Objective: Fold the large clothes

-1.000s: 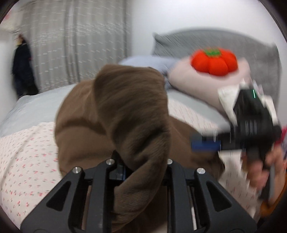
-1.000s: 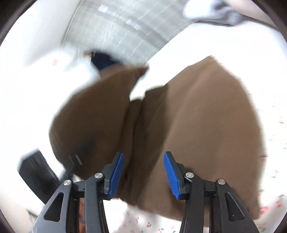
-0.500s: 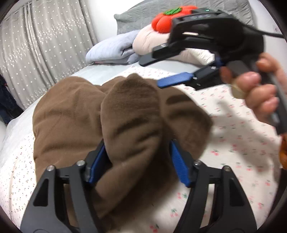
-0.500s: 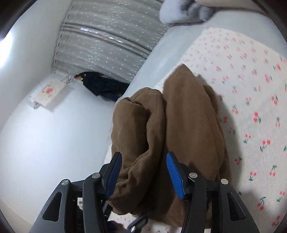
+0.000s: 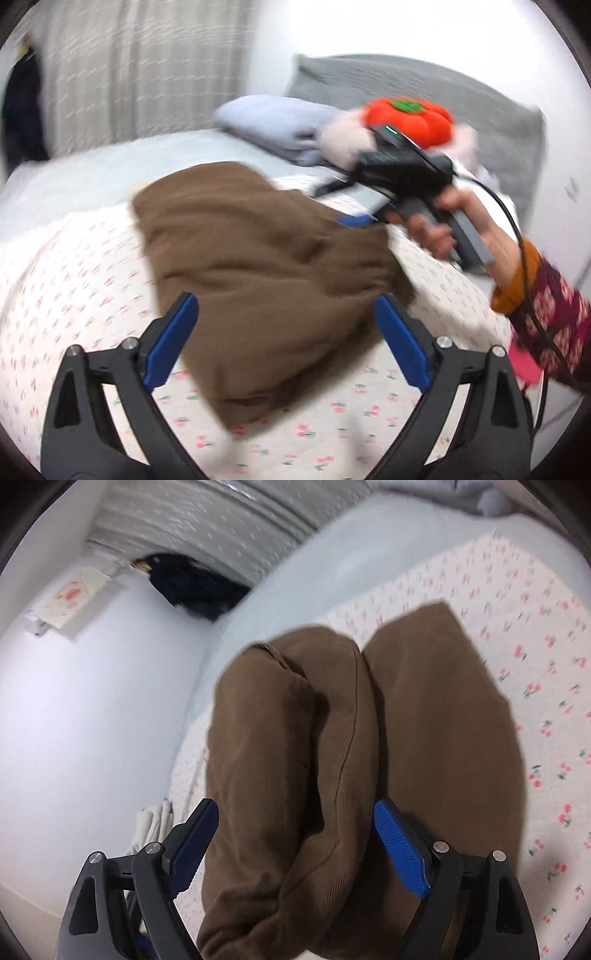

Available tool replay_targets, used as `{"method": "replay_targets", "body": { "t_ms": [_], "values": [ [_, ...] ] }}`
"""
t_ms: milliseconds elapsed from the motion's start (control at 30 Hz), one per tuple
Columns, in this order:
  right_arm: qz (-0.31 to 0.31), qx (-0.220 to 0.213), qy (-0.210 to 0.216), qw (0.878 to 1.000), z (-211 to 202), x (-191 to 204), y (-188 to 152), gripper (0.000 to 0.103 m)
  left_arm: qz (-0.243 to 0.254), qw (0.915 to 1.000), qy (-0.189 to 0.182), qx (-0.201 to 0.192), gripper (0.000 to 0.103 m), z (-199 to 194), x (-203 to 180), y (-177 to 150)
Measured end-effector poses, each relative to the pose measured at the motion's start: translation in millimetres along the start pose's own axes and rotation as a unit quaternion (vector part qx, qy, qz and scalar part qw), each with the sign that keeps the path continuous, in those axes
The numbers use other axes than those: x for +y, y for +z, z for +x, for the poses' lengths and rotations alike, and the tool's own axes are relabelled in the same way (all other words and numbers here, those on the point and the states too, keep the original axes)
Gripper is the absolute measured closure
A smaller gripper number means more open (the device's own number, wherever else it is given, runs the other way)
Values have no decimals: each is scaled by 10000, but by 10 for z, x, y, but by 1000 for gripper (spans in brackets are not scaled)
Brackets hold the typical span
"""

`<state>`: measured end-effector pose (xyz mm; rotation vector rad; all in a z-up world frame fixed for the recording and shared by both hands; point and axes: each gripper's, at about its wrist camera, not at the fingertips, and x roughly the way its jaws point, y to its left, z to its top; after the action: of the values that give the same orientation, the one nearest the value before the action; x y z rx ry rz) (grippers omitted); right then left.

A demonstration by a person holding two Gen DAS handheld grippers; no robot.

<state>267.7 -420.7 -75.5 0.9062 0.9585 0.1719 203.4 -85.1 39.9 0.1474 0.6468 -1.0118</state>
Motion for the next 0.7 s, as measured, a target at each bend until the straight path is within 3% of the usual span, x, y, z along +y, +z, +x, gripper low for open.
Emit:
{"method": "replay_targets", "body": {
  "t_ms": [167, 267, 333, 367, 400, 467, 533, 600, 700],
  "values": [
    [318, 470, 383, 9977, 309, -33, 150, 11, -923, 9942, 308, 459, 6, 213, 579, -90],
    [252, 534, 37, 9982, 472, 28, 254, 13, -1445, 9870, 207, 673, 6, 417, 792, -202],
    [84, 631, -293, 9975, 589, 133, 254, 36, -1763, 9807, 121, 835, 6, 556, 930, -298],
    [33, 579, -405, 9975, 607, 193, 249, 60, -1985, 9763, 36, 865, 6, 614, 989, -356],
    [-81, 498, -514, 9974, 606, 272, 244, 74, -2211, 9717, -122, 822, 6, 659, 1030, -389],
    [-553, 259, -836, 9946, 536, 519, 219, 82, -2645, 9611, -237, 763, 6, 655, 1113, -424],
    [-852, 29, -810, 9931, 349, 730, 197, 84, -2943, 9527, -383, 647, 6, 620, 1129, -415],
    [-925, -251, -441, 9944, 58, 827, 208, 85, -2995, 9518, -463, 478, 6, 568, 1098, -329],
    [-935, -550, -369, 9934, -251, 758, 191, 86, -2917, 9540, -583, 386, 6, 546, 1006, -172]
  ]
}}
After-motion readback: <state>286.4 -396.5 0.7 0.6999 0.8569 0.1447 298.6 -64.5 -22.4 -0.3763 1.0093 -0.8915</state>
